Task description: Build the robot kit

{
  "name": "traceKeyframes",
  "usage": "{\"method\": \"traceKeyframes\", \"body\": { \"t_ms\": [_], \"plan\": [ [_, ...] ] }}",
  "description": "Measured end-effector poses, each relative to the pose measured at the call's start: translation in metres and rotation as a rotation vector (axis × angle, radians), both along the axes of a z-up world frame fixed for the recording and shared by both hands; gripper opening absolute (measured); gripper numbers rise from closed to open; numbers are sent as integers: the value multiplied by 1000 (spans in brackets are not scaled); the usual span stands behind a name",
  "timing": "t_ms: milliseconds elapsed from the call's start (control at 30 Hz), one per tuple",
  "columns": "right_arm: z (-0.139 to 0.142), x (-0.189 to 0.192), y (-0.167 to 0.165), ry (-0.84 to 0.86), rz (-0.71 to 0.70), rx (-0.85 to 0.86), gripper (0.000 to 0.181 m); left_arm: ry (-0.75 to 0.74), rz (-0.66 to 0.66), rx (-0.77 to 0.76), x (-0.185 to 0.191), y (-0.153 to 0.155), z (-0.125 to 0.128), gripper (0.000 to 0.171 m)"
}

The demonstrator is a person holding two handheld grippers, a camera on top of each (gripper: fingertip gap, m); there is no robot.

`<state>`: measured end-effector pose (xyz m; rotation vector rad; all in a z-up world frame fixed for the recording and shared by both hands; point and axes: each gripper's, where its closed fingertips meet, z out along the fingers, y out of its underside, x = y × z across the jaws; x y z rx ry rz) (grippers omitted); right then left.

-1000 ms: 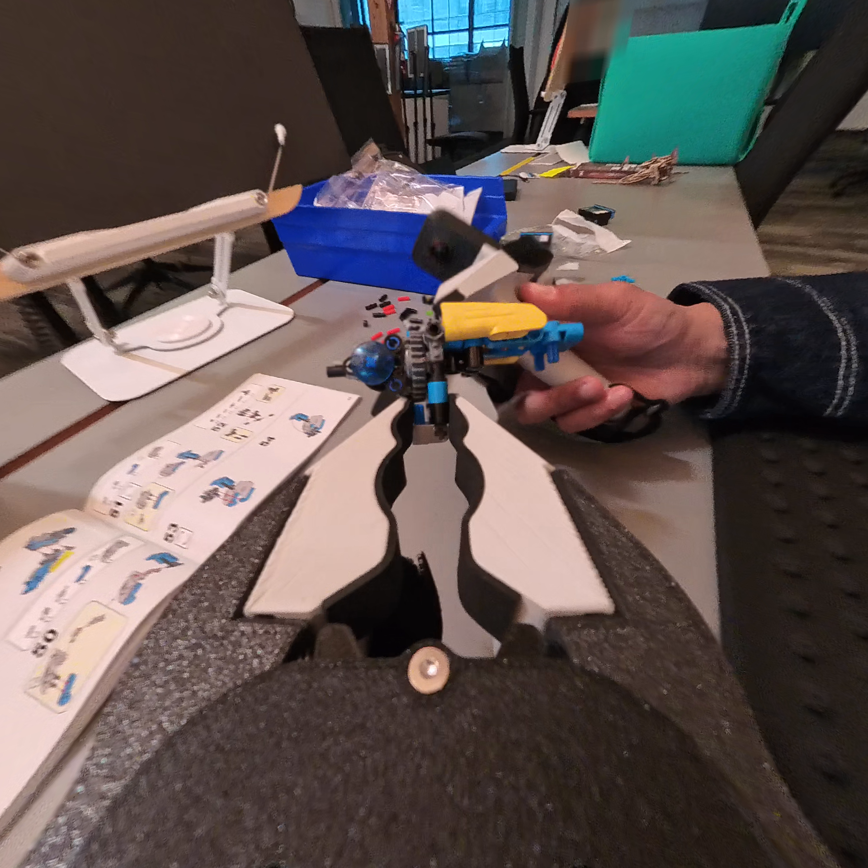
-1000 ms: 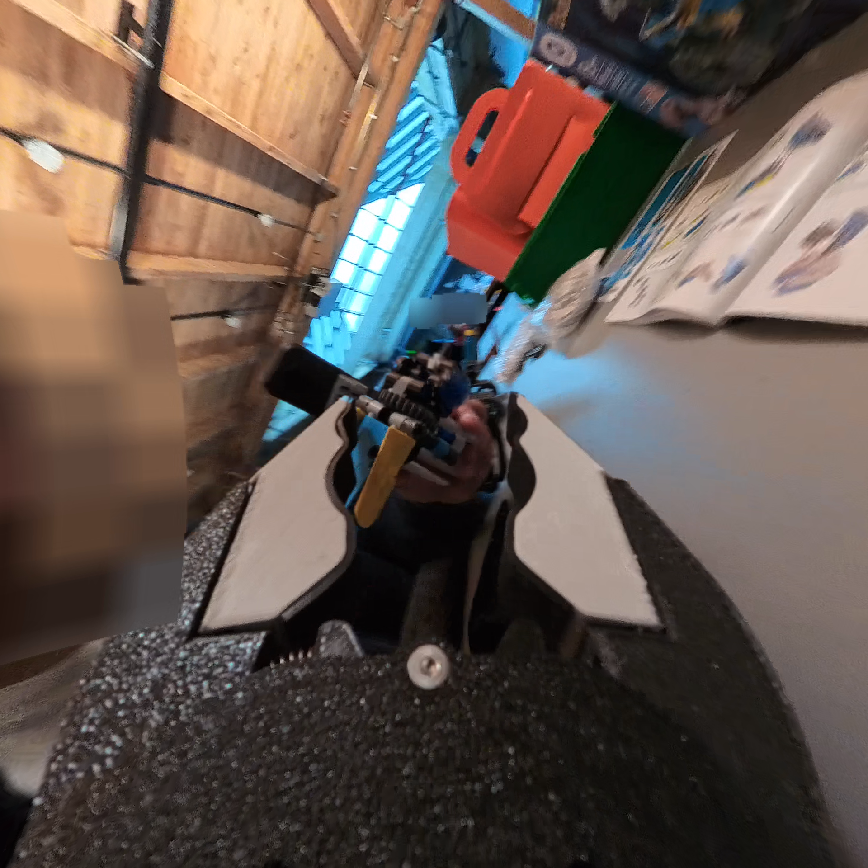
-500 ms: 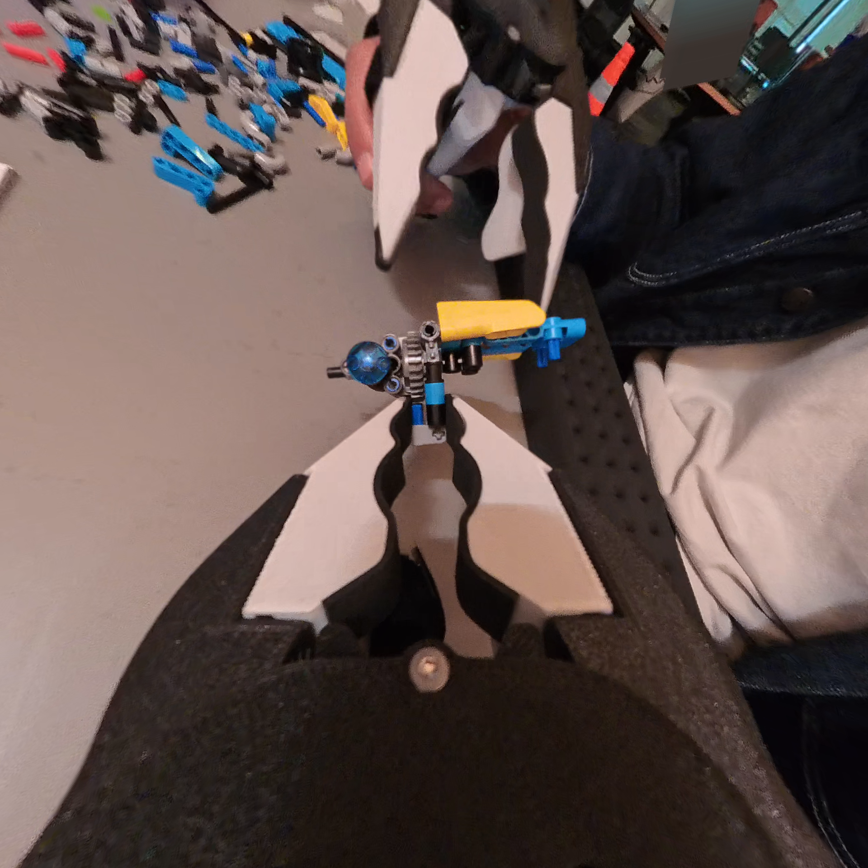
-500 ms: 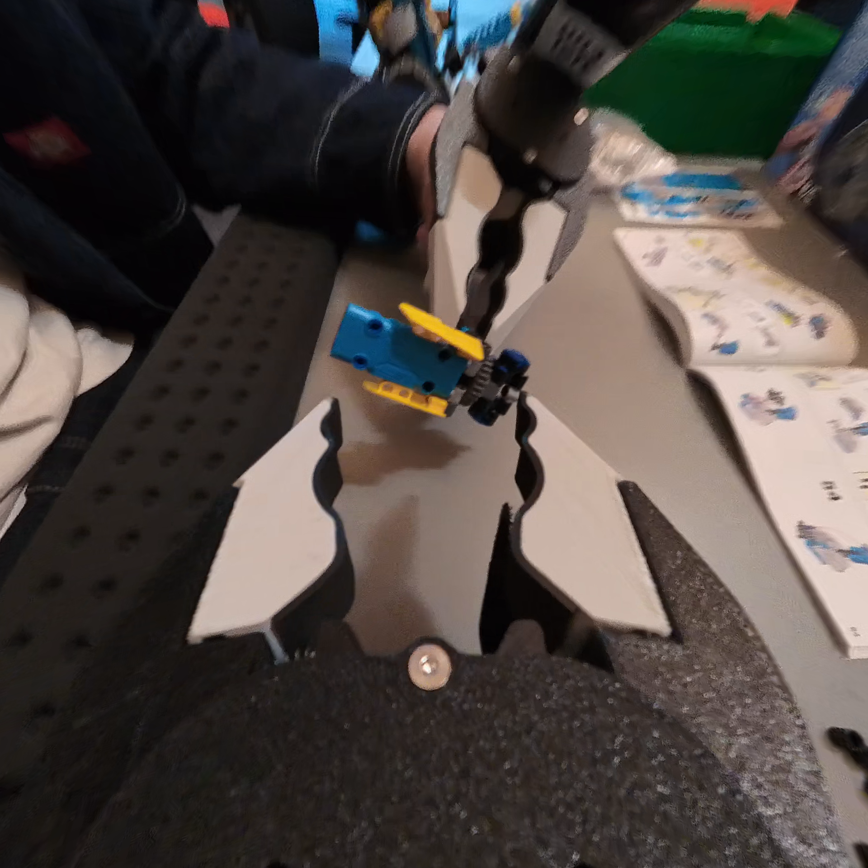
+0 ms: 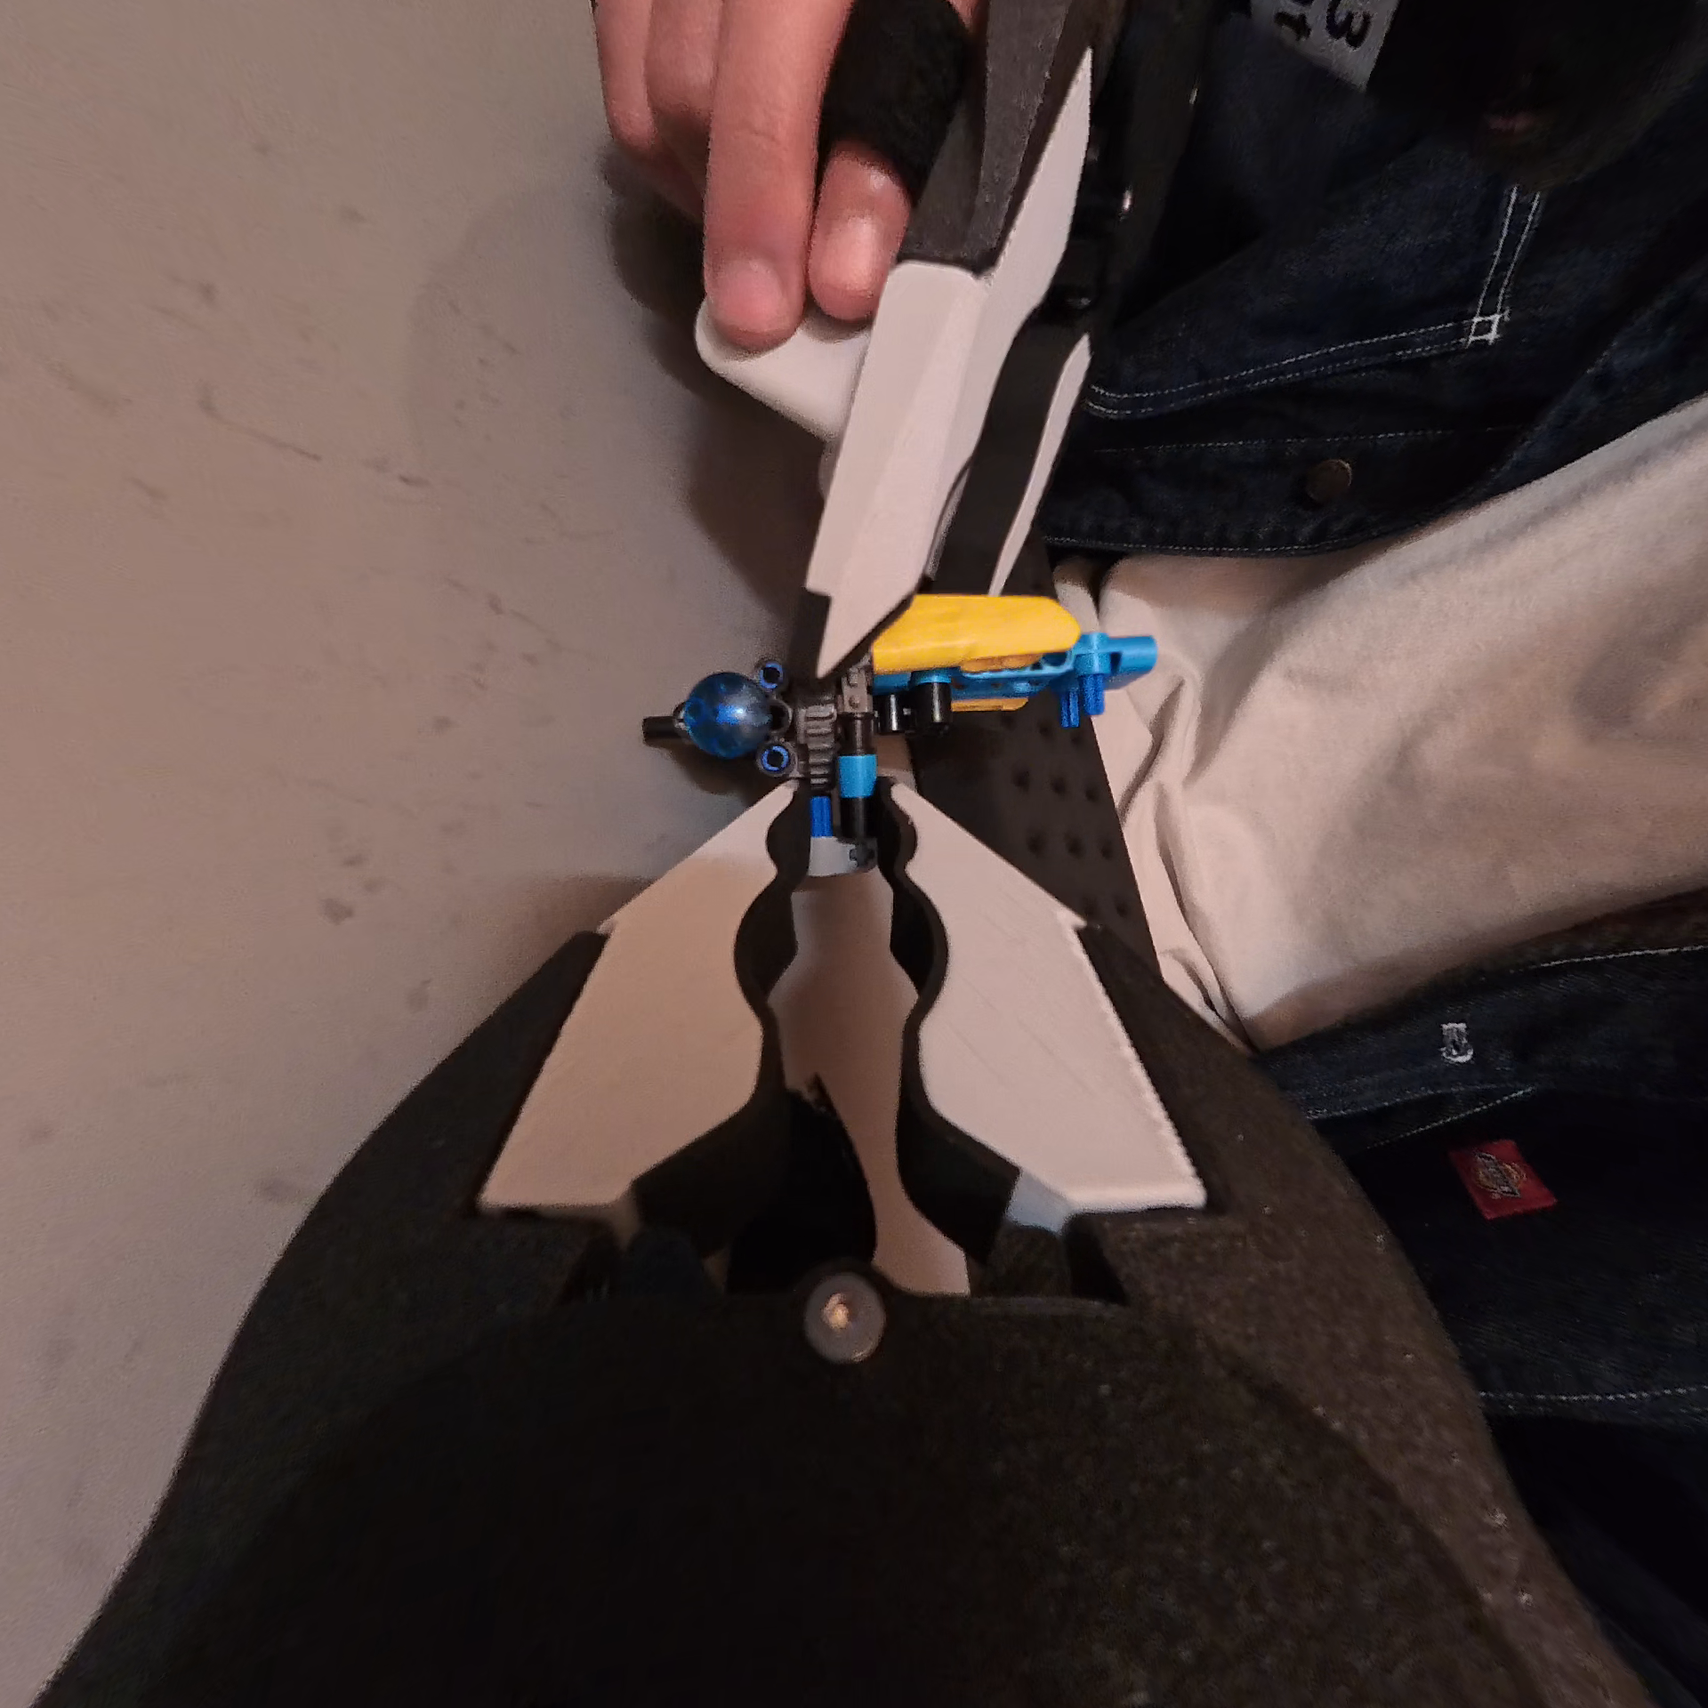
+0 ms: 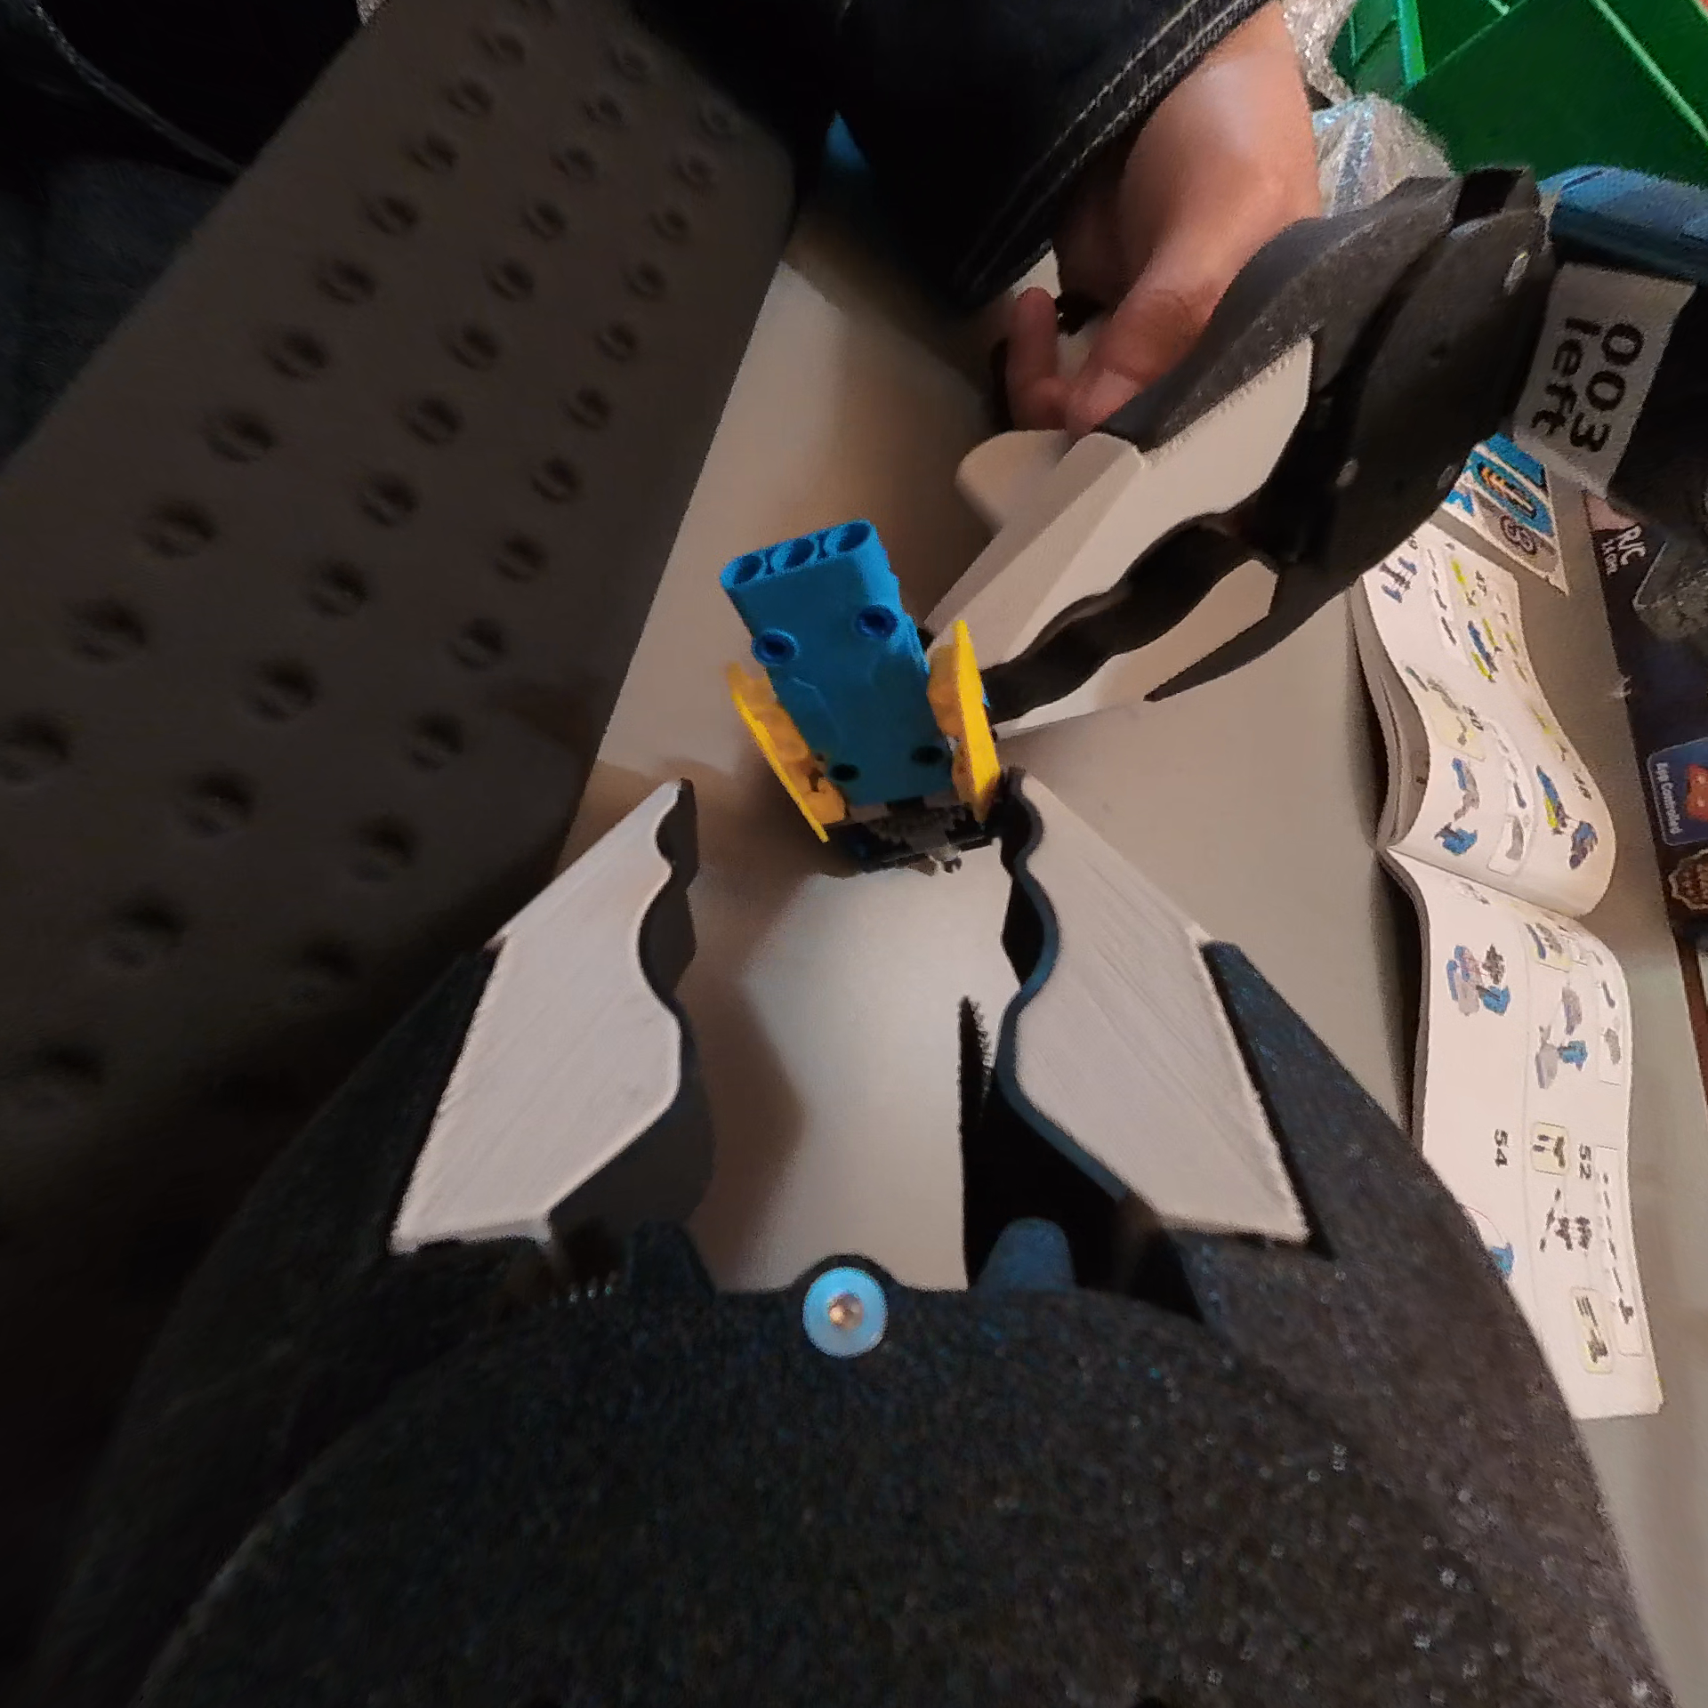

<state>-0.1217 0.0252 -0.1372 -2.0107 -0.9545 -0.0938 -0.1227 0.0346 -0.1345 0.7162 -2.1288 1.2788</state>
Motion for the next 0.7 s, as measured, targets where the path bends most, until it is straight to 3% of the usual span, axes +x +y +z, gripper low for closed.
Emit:
{"method": "traceKeyframes", "body": {
  "t_ms": [233,300,700],
  "plan": [
    [4,3,3,-15,10,10,56,13,-7,5,0,-1,-1,13],
    [5,6,5,-38,14,20,45,10,-9,3,0,-1,-1,13],
    [4,7,7,-57,62,-28,43,-27,-17,23,2,-2,-4,12]
  ]
}}
